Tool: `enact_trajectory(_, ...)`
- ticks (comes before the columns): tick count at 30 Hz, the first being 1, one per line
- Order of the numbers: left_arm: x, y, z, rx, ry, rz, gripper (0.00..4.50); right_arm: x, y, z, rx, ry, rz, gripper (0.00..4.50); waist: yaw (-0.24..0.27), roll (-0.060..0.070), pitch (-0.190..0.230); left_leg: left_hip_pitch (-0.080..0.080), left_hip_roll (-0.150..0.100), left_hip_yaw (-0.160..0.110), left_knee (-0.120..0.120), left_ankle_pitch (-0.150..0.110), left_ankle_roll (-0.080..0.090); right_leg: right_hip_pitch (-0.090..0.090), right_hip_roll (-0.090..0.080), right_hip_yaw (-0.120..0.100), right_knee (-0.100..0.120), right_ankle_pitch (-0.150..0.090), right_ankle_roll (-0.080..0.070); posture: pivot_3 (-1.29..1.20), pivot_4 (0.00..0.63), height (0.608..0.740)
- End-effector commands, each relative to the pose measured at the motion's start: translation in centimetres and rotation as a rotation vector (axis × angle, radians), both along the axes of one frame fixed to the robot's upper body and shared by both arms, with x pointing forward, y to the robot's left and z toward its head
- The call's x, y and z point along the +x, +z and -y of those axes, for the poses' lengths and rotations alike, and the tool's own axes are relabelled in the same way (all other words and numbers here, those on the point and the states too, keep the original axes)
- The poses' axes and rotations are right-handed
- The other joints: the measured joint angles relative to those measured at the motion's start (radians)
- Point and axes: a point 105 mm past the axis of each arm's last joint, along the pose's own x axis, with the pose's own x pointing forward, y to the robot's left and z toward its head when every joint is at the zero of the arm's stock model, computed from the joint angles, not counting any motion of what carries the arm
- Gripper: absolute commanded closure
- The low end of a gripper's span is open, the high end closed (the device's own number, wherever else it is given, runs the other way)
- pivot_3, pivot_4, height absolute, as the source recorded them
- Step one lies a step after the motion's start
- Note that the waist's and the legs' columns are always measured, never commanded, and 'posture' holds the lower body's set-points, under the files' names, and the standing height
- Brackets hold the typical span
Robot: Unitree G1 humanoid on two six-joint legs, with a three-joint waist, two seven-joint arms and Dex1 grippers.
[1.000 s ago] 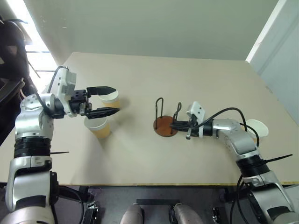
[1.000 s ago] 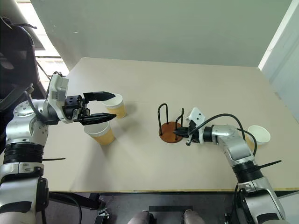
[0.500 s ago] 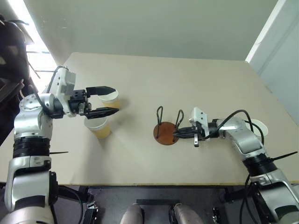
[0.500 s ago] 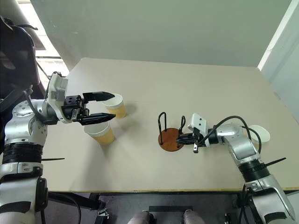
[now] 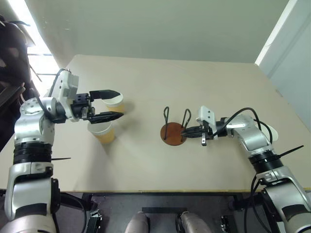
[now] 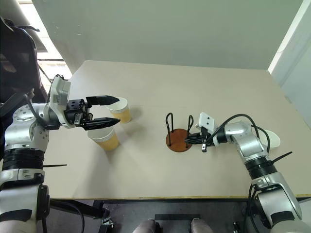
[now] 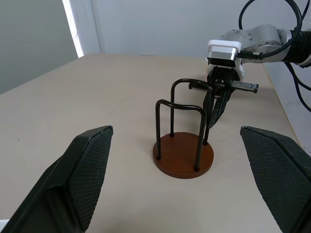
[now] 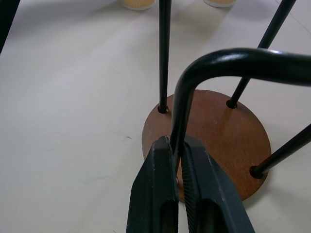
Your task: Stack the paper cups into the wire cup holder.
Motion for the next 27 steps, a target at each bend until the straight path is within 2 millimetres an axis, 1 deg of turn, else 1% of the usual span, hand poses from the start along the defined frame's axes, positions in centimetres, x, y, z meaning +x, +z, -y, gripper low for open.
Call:
enact_trajectory(1,-0.5,1.5,0.0,0.007,-0.016,0.055,0.0,-0.6,0.0,-0.2,-0.015,0.031,-0.001,4.45,0.0,0.0,0.0,0.0,0.0,0.0,0.0,0.0,0.0,0.0,0.0,0.0,0.0,0.0,0.0,0.0,0.15,0.74)
enact_trajectory(7,-0.7,1.3,0.2,0.019,-0.052,0.037,0.0,-1.0,0.1,-0.2,-0.014,0.04,-0.002,4.45,0.0,0.0,0.0,0.0,0.0,0.0,0.0,0.0,0.0,0.0,0.0,0.0,0.0,0.0,0.0,0.0,0.15,0.74)
enact_trajectory(10,-1.4,0.6,0.7,0.072,-0.104,0.007,0.0,-1.0,0.1,-0.2,-0.016,0.041,-0.002,4.45,0.0,0.0,0.0,0.0,0.0,0.0,0.0,0.0,0.0,0.0,0.0,0.0,0.0,0.0,0.0,0.0,0.15,0.74)
enact_trajectory(14,-1.9,0.1,1.0,0.115,-0.139,-0.009,0.0,-1.0,0.2,-0.3,-0.014,0.041,-0.002,4.45,0.0,0.0,0.0,0.0,0.0,0.0,0.0,0.0,0.0,0.0,0.0,0.0,0.0,0.0,0.0,0.0,0.15,0.74)
enact_trajectory(18,-2.5,-0.5,1.2,0.197,-0.182,-0.021,0.0,-1.2,0.3,-0.4,-0.011,0.049,-0.005,4.45,0.0,0.0,0.0,0.0,0.0,0.0,-0.001,0.0,0.0,-0.001,0.0,0.0,0.0,0.0,0.0,0.0,0.15,0.74)
enact_trajectory(25,-2.9,-0.9,1.9,0.209,-0.24,-0.034,0.0,-1.3,0.1,-0.3,-0.021,0.048,-0.002,4.45,0.0,0.0,0.0,0.0,0.0,0.0,-0.001,0.0,0.0,-0.001,0.0,0.0,0.0,-0.003,-0.006,0.0,0.15,0.74)
enact_trajectory(27,-2.9,-0.9,1.9,0.207,-0.244,-0.033,0.0,-1.3,0.1,-0.2,-0.025,0.042,-0.028,4.45,0.0,0.0,0.0,0.0,0.0,0.0,-0.001,0.0,0.0,-0.001,0.0,0.0,0.0,-0.004,-0.006,0.0,0.15,0.74)
